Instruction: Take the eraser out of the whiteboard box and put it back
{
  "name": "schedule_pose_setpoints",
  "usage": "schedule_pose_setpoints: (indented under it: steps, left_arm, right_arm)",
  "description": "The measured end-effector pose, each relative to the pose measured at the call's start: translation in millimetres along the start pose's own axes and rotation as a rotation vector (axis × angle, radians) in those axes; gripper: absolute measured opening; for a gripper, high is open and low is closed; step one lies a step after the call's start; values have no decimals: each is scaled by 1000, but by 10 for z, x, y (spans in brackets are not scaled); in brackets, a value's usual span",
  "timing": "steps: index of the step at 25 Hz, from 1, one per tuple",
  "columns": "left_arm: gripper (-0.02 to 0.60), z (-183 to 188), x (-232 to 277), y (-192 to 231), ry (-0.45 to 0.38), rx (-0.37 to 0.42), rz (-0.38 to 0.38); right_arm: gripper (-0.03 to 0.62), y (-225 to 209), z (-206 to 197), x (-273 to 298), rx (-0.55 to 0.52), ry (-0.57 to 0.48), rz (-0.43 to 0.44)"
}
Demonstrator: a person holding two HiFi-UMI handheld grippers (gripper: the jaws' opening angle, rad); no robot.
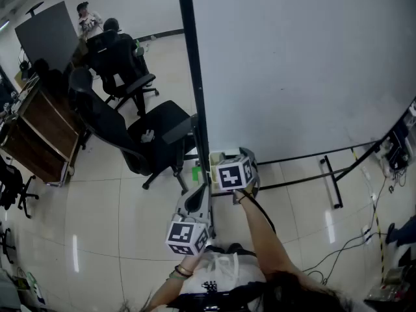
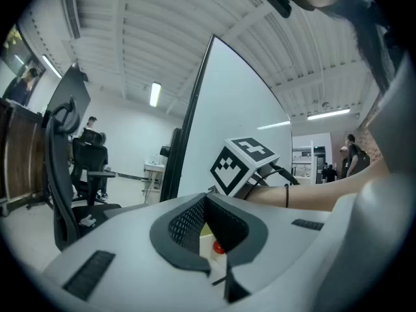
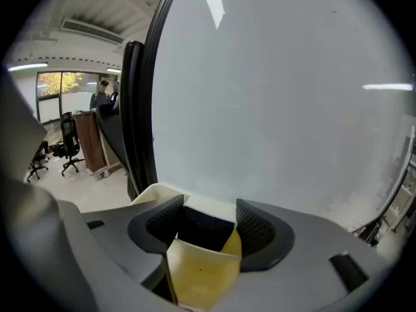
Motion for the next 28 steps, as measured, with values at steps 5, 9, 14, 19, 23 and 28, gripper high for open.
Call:
schedule_pose_setpoints:
  steps: [5, 9, 14, 19, 23, 28]
  left_arm:
    - [-14, -23, -6, -25, 16, -7, -23]
    - [-14, -34, -2, -56, 4, -31, -52]
    - [-14, -24, 9, -105, 17, 4, -74]
    - [-14, 23, 27, -185, 0, 37, -98]
    - [-14, 8, 23, -174, -6, 21, -79]
    - [-14, 3, -11, -162, 4, 14, -65]
  right_arm:
    - [265, -134, 204, -514, 49, -195, 43]
    - [265, -219, 322, -1062, -1, -338, 72]
    - [268, -213, 169, -1439, -3, -389, 91]
    - [270, -201, 70, -1388, -10, -358, 94]
    - [270, -187, 79, -1385, 5, -355, 109]
    - [270, -197, 39, -1351, -4, -352, 106]
Point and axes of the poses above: the fingertips, and each gripper's own axes: x forward along the fingers, y to its left, z out of its top, the point moved 9 cm from there along -x, backward along the fingers, and after that the axes turned 2 degrees about z, right-handed, at the moved point
